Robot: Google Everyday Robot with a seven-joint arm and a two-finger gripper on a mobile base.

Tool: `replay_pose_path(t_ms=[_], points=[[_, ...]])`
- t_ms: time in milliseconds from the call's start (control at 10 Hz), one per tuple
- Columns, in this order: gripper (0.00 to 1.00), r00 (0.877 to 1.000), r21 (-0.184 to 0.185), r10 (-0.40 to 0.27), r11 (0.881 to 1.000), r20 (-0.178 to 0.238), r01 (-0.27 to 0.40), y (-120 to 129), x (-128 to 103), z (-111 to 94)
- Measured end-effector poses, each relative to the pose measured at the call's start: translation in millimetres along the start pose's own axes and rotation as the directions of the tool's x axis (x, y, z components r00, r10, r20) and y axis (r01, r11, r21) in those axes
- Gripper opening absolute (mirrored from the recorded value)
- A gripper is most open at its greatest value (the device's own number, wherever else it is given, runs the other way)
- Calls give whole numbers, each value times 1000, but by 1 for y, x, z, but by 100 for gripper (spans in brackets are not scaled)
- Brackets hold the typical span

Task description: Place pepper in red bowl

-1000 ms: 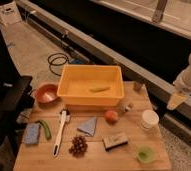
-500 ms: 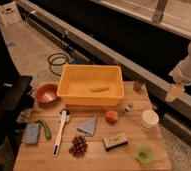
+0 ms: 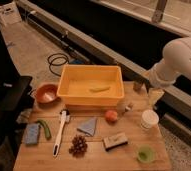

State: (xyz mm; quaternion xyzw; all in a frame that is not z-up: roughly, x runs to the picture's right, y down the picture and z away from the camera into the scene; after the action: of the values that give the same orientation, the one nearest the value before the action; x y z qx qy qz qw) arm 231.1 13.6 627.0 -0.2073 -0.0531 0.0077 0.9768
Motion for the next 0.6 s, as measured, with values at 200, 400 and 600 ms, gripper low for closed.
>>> replay_pose_path(t_ms=[200, 400, 600], points=[[80, 1000, 0, -17, 1000, 3, 17, 3, -6, 0], [80, 1000, 2, -16, 1000, -1, 16, 2, -4, 0], [80, 999, 3, -33, 999, -7, 33, 1, -6, 1]])
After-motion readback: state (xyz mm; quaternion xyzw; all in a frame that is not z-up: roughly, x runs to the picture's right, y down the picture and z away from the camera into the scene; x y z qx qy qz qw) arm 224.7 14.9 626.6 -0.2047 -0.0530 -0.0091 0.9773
